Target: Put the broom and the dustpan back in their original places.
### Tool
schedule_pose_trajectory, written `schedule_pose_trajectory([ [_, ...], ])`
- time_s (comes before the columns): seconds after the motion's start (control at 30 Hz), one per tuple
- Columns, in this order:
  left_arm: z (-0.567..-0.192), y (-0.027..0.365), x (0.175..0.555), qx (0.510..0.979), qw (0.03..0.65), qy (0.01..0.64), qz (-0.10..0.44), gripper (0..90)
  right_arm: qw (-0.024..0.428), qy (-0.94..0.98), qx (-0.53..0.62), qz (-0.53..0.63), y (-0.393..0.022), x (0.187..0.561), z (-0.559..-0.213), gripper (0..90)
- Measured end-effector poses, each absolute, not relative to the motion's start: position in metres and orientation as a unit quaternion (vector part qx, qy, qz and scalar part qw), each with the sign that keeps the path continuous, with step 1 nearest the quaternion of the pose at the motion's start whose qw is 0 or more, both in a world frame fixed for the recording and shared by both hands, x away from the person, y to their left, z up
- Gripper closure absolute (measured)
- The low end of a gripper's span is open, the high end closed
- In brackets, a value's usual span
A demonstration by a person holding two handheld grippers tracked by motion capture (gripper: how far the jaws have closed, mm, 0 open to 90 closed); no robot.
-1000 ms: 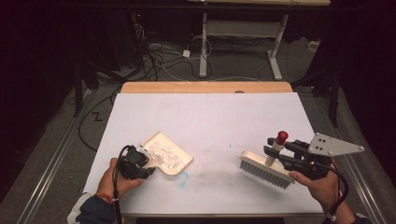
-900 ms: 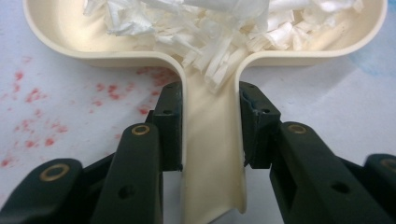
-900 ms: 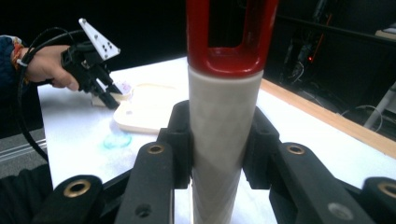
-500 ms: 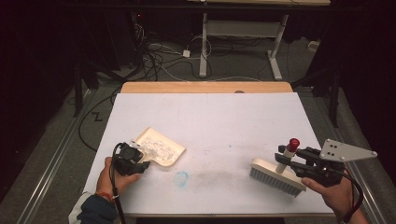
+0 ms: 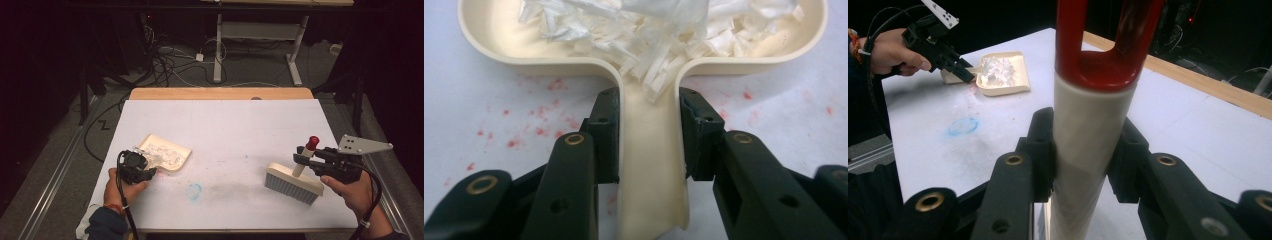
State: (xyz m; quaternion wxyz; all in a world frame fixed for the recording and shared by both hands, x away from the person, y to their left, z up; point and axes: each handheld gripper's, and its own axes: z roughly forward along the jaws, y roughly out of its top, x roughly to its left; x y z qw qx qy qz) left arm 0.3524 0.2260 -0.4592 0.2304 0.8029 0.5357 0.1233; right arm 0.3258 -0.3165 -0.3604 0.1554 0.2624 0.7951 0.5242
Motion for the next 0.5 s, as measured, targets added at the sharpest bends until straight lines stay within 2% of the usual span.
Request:
schedule_pose_trajectory([
  [0.5,-0.462,0.221,0.355,0.773,0.248,0.570,0.123,60.6,0.202,0.787,0.308,0.495,-0.308,0.362,-0.363,64.0],
])
